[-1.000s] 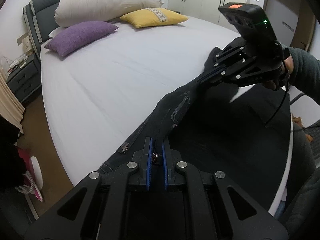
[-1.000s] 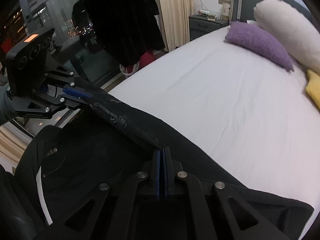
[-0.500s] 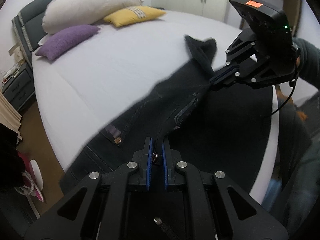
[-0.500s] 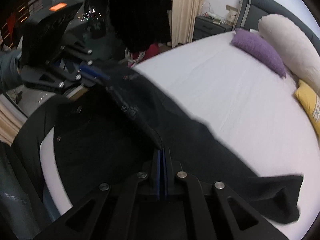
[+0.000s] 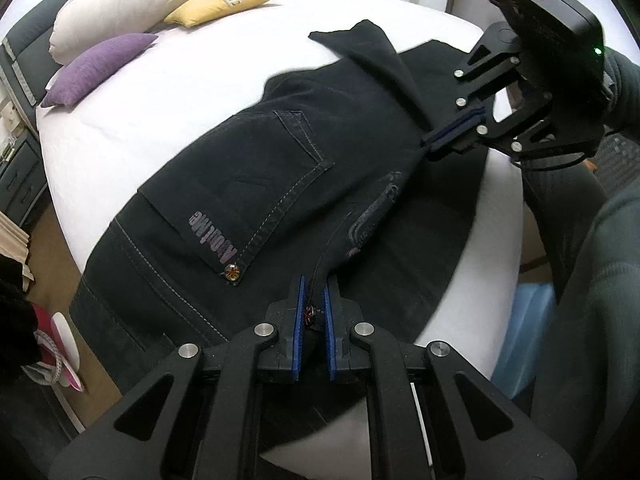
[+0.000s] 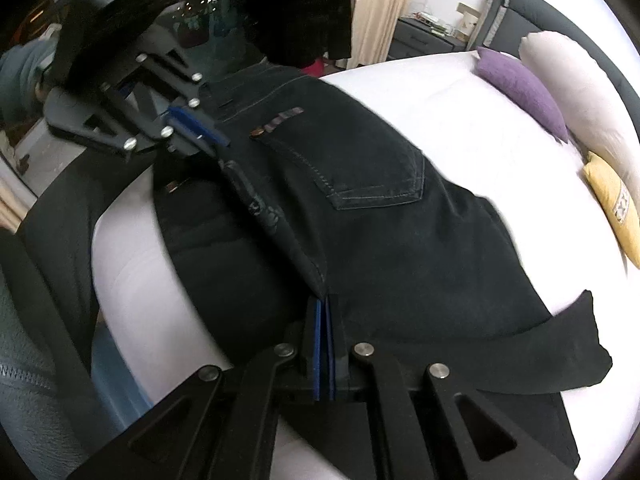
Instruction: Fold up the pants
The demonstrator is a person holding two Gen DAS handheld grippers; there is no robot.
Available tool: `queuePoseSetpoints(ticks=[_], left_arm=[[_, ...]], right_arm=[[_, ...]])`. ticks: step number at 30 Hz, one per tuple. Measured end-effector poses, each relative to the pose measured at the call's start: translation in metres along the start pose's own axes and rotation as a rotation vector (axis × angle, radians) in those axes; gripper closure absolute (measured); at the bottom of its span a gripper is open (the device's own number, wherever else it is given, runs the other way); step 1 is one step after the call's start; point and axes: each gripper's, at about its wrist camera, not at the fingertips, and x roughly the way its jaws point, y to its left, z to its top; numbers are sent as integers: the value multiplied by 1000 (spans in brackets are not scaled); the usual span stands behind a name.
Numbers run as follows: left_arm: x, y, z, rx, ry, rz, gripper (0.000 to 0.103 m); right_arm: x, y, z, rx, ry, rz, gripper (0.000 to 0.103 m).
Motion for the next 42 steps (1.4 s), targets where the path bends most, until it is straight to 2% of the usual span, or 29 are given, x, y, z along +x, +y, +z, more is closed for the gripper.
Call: queuePoseSetpoints(ticks=[5,11,17,25,28,31,32,34,35,36,39,42], left_arm=[[5,-16,-13,31,29,1,95],[3,-25,-19,34,24,-19,95],[7,-10,-22,23,12,-16,95],[8,-12,-25,17,8,-1,94],[13,-12,-27,21,14,3,90],[13,-10,-27,12,19,3,88],[13,-10,-27,11,32,11,82],[9,-8,-28,3,67,32,63],[2,-5,-29,-10,81,51,37],[-6,-4,-31,-15,72,67,29],[-34,-1,-21,-49,10,64,29],[-41,-4,8,-106,-72,38,29]], right_arm=[[10,21,-5,-15,27,-5,100],[12,18,-2,24,20,-2,100],[13,36,-10,31,28,-17,99],[17,46,-16,36,29,-30,98],[30,46,-23,55,63,-3,93],[37,42,-24,80,37,-6,91],[37,38,-24,102,26,-1,89],[35,33,-25,144,3,34,75],[35,33,-26,159,-8,54,70],[36,35,-26,163,-15,64,61],[38,42,-24,146,-35,53,50],[39,40,-23,180,-56,66,47]])
